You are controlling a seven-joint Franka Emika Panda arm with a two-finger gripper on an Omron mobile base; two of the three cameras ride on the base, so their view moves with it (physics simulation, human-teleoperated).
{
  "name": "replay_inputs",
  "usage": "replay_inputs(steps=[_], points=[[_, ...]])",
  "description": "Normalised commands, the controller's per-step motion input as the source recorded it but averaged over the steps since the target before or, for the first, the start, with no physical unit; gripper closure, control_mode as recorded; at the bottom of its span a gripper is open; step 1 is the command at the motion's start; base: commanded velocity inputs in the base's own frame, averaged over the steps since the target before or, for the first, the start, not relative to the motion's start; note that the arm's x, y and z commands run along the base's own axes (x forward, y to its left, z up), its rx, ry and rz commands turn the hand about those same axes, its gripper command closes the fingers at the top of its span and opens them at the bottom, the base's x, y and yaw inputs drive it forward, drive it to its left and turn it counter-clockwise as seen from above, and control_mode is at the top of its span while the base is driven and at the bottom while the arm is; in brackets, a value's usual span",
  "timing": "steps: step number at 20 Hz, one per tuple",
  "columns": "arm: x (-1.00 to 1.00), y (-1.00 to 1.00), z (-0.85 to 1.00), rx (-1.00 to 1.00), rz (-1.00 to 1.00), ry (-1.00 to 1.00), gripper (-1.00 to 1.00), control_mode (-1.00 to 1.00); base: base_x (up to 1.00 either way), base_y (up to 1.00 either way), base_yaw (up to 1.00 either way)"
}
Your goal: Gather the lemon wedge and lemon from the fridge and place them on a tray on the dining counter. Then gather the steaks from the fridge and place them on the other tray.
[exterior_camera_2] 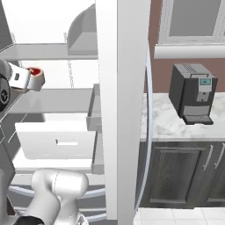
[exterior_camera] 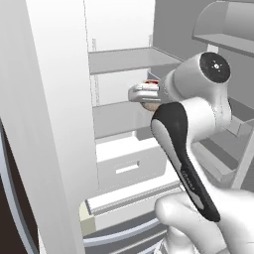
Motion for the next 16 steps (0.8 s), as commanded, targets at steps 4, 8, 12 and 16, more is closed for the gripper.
replay_inputs(steps=[4, 8, 12, 16], points=[[-1.00, -0.30, 0.00, 0.00, 0.00, 0.00, 1.00, -1.00, 0.00, 0.00, 0.00], [-0.91, -0.35, 0.00, 0.00, 0.00, 0.00, 1.00, -1.00, 0.00, 0.00, 0.00], [-0.25, -0.04, 0.00, 0.00, 0.00, 0.01, 1.00, -1.00, 0.00, 0.00, 0.00], [0.00, 0.00, 0.00, 0.00, 0.00, 0.02, 1.00, -1.00, 0.00, 0.00, 0.00]])
